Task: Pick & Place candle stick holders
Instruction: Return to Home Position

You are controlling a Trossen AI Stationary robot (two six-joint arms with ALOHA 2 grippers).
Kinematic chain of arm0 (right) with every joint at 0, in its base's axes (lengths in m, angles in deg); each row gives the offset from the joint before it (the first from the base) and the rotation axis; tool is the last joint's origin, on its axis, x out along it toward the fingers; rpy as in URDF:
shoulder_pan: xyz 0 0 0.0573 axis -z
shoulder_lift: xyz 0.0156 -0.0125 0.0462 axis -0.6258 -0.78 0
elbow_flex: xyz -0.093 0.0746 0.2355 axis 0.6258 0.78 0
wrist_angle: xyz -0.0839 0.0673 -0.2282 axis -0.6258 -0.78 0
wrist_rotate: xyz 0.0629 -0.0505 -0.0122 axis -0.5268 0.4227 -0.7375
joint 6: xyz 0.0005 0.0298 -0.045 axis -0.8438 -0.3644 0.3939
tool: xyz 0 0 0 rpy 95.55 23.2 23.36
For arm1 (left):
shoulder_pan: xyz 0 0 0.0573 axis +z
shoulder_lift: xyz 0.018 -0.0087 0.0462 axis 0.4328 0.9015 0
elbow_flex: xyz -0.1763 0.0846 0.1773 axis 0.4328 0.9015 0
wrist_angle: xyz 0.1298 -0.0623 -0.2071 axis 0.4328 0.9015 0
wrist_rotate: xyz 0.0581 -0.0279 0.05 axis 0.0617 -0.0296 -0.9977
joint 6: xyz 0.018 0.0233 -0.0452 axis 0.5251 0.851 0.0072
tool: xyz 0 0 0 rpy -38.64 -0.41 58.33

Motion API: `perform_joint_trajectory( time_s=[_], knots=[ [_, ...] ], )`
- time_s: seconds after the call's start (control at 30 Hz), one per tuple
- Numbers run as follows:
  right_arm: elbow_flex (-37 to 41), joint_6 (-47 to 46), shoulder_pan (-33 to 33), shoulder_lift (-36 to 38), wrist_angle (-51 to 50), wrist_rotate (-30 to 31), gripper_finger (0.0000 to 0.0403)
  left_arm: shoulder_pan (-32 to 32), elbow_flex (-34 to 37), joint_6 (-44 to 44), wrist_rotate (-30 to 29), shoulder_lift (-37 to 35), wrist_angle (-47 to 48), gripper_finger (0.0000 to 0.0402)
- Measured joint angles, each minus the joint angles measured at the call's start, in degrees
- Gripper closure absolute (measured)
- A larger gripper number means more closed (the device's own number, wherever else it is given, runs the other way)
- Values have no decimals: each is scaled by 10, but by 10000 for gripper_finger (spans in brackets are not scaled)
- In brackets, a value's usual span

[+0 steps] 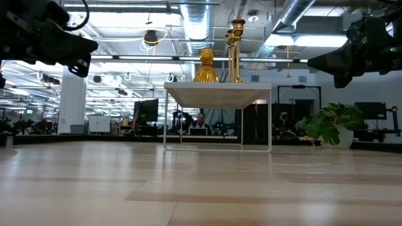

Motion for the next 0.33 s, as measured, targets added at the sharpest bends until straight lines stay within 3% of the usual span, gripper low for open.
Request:
perform_joint_trajectory(
  time_s=[0.33],
  knots=[
    [0, 0, 0, 0, 0, 0, 403, 5, 0, 0, 0, 0, 0, 392]
  ],
)
